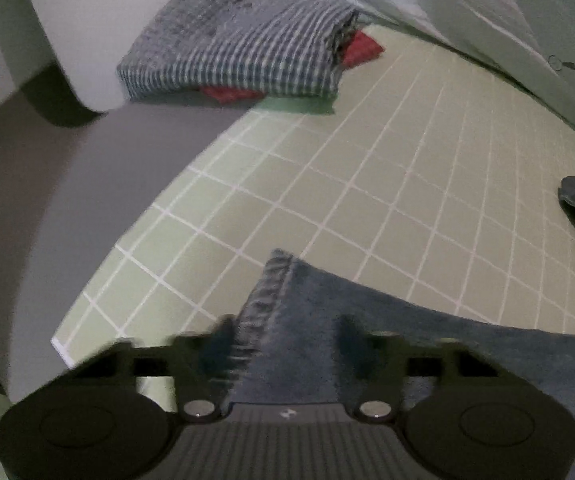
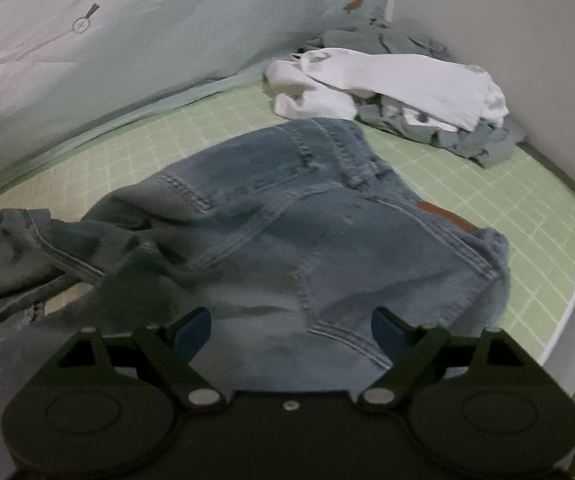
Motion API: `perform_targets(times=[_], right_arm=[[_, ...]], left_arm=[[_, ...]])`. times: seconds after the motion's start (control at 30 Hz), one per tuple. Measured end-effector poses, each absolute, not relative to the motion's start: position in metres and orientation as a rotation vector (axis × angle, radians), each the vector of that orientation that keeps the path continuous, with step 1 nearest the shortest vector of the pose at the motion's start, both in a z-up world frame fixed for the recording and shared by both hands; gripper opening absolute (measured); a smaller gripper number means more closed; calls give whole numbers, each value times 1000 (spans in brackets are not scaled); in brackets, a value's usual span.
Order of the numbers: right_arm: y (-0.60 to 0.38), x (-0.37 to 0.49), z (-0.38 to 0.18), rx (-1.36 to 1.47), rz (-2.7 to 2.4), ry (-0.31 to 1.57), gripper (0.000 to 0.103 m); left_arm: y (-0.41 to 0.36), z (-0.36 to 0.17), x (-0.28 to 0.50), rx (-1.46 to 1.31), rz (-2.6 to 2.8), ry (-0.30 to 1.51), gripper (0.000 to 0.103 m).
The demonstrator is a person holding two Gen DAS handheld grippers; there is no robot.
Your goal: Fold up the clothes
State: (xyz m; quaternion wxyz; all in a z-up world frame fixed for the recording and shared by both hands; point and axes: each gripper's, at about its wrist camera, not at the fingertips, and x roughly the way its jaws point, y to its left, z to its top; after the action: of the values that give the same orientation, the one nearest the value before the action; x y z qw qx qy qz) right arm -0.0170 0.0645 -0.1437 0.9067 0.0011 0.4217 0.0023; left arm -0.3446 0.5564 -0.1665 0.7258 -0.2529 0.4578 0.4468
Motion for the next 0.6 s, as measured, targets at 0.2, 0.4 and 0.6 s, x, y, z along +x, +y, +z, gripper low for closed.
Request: perform_targets(times=[0.2, 0.4, 0.6], right_arm=[[107, -1, -144, -22, 32, 890, 88], [136, -1, -145, -143, 82, 860, 88], [134, 0, -149, -126, 126, 880, 91]], left_arm=[[570, -156, -353, -607, 981, 908, 8], [589, -126, -346, -552, 1073, 759, 9], [588, -130, -327, -500, 1137, 865, 49]])
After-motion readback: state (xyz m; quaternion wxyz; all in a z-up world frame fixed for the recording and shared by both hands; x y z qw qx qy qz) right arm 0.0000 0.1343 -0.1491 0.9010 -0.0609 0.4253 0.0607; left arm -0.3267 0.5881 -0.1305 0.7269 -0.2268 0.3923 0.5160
